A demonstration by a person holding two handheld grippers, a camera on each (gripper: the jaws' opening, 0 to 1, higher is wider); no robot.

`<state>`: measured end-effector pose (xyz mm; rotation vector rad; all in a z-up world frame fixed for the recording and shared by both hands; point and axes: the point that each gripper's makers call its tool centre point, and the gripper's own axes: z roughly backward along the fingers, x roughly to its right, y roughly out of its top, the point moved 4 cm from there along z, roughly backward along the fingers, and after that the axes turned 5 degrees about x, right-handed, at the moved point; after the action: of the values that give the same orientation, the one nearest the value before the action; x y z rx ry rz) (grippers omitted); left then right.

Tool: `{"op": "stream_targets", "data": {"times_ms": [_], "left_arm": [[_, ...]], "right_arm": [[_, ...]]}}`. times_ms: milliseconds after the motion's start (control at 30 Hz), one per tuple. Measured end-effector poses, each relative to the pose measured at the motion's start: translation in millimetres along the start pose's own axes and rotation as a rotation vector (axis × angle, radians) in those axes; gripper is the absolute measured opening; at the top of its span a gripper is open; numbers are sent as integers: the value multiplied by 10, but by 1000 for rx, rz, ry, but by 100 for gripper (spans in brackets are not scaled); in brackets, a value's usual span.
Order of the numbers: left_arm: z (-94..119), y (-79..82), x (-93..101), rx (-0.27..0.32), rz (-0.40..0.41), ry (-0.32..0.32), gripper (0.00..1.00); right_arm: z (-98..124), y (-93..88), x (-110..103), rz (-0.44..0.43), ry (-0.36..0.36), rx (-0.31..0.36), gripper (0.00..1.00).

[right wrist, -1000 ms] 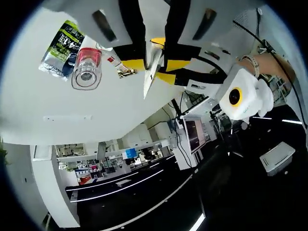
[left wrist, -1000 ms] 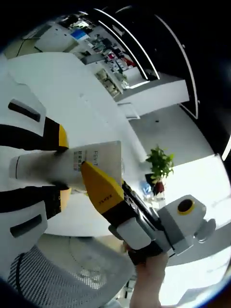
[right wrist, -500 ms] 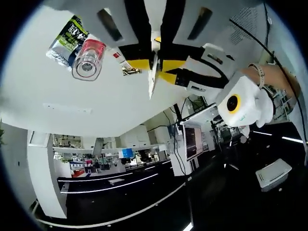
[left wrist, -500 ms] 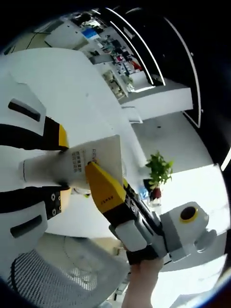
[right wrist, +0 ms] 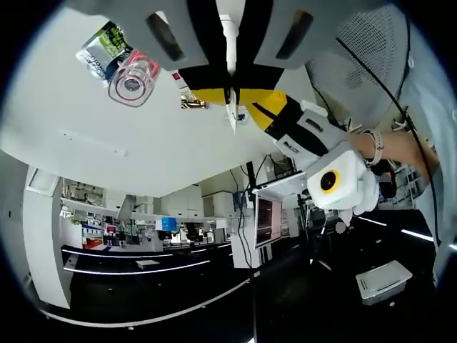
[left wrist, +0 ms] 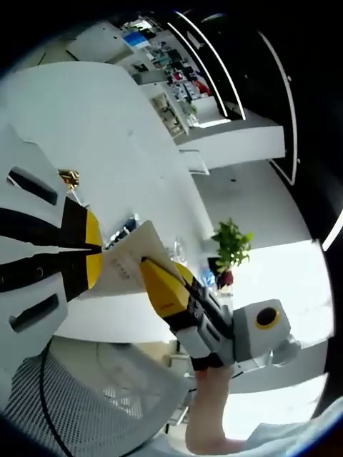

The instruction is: Arrange the skincare products in the storage area until every visible bottle or jar stands upright without overlapping.

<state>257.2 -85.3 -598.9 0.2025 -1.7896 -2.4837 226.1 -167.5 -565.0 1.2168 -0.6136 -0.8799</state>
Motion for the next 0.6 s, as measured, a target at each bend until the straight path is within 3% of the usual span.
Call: {"op": "stream_targets", "data": {"times_ms": [67,200,267,400,500,600], "left_arm": [[-10,-48,8,-17,40,-24,3],[-64,-113,33,-25,70,-73,17],[-107,-120,95,-2,84,-135,19],[-180,-201,98,-27,129,-165,24],[-214,-175,172,11,88,-232,21],[-222,-189,197,2,98,-248,22]], "right_arm": [[3,3,19,-1,19,-5,1],[-8,-1,-30,34,75,-11,1],[-26,7,-64,53,99,-2,1],[-60,43,-137,73,175,6,1],[-71,91,-167,95,219,12,1],[-73,141,-208,98,260,26,1]]}}
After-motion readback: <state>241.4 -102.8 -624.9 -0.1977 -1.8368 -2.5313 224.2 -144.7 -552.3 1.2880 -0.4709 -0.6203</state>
